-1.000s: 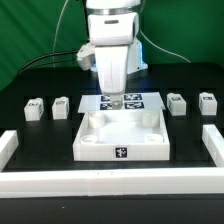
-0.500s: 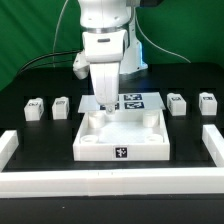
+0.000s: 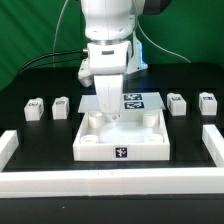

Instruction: Assemble one leg

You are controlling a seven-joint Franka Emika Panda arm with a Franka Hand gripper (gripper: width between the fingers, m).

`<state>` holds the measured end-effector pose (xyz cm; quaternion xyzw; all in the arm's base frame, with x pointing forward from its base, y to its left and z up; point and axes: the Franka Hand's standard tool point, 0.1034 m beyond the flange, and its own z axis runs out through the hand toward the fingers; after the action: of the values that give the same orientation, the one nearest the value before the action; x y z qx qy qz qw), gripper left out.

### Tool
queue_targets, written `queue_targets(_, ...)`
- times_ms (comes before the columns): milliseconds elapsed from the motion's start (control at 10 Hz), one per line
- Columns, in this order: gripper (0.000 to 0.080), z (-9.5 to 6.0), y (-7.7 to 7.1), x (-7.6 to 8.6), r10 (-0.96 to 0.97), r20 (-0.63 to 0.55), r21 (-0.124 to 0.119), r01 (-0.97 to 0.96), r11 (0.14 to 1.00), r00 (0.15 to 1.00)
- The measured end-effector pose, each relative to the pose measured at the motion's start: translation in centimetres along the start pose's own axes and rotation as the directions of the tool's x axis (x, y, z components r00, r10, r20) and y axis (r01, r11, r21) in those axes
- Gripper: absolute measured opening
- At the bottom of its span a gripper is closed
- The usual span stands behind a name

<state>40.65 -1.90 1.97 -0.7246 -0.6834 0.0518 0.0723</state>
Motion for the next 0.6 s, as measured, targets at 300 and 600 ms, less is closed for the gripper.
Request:
queue_targets(300,0.0650,0.27,0.19,-0.36,0.008,-0.002,0.005,-0.008,1.000,1.000)
queue_targets(600,0.0549,0.30,0.18,-0.36,0.011,-0.003,0.005,-0.011,1.000,1.000)
